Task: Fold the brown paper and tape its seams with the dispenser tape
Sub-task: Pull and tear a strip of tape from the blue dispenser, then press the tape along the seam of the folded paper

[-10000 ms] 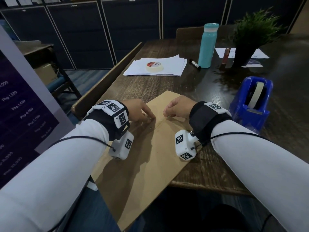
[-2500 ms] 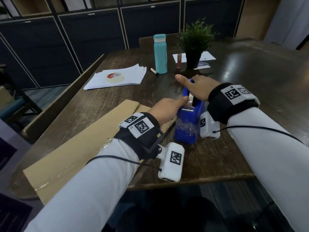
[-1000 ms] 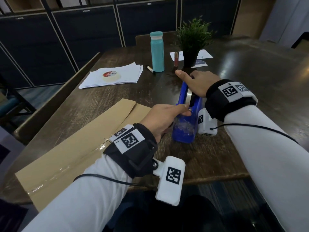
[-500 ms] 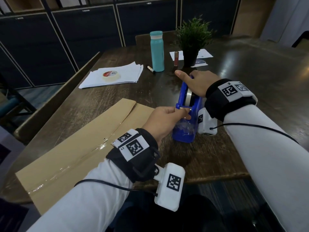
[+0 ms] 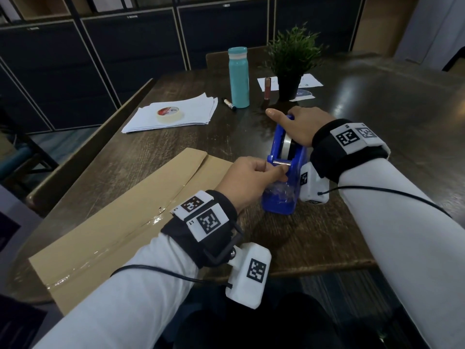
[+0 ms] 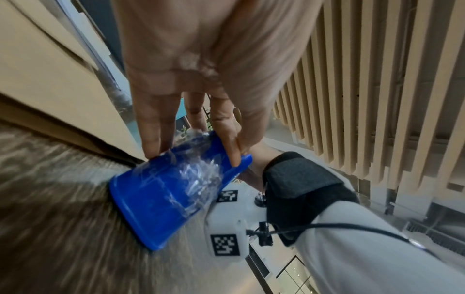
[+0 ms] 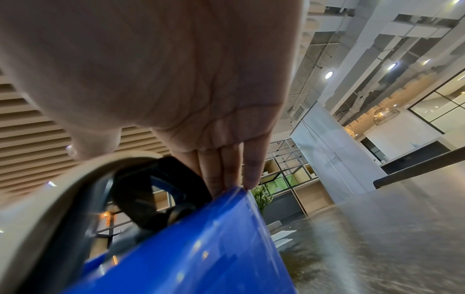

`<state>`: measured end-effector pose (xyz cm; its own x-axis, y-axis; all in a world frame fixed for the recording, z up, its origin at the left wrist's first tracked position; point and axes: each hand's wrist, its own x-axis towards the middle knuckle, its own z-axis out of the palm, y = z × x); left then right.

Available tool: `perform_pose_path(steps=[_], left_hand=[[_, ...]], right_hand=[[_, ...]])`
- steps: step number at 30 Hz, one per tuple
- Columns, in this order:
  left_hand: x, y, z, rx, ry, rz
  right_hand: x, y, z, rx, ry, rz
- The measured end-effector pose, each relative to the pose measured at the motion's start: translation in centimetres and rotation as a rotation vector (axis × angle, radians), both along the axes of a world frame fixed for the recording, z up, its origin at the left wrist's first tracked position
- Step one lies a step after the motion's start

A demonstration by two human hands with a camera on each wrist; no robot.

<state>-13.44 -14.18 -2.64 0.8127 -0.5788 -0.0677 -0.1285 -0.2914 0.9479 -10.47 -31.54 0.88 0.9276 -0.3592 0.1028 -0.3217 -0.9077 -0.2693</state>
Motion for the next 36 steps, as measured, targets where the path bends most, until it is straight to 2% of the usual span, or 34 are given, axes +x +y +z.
perform_pose_path(steps=[4, 6, 10, 19, 23, 27, 30, 36], left_hand=[[0.0, 0.7, 0.8, 0.235, -0.221, -0.136], [0.2, 1.2, 1.1, 0.296, -0.249, -0.179], [0.9, 2.8, 2.1, 0.181, -0.132, -0.139], [1.9, 9.7, 3.6, -0.086, -0.236, -0.034], [2.8, 11.3, 2.8, -0.075, -0.313, 0.001], [3.2, 12.1, 2.5, -0.036, -0.396, 0.030], [2.7, 12.8, 2.4, -0.033, -0.473, 0.033], [2.6, 13.9, 2.2, -0.010, -0.507, 0.063]], right_hand=[[0.0, 0.1, 0.1, 0.000, 0.007, -0.001], [0.0, 0.1, 0.1, -0.001, 0.008, -0.002], [0.0, -0.1, 0.2, 0.010, 0.007, -0.003], [-1.8, 2.0, 2.3, 0.066, 0.090, 0.049], [-4.2, 4.7, 5.1, -0.015, -0.057, 0.228], [-6.0, 8.3, 6.8, 0.058, -0.149, 0.434], [-6.2, 10.4, 6.4, 0.156, -0.140, 0.548], [-5.3, 12.1, 4.5, 0.394, -0.061, 0.584]])
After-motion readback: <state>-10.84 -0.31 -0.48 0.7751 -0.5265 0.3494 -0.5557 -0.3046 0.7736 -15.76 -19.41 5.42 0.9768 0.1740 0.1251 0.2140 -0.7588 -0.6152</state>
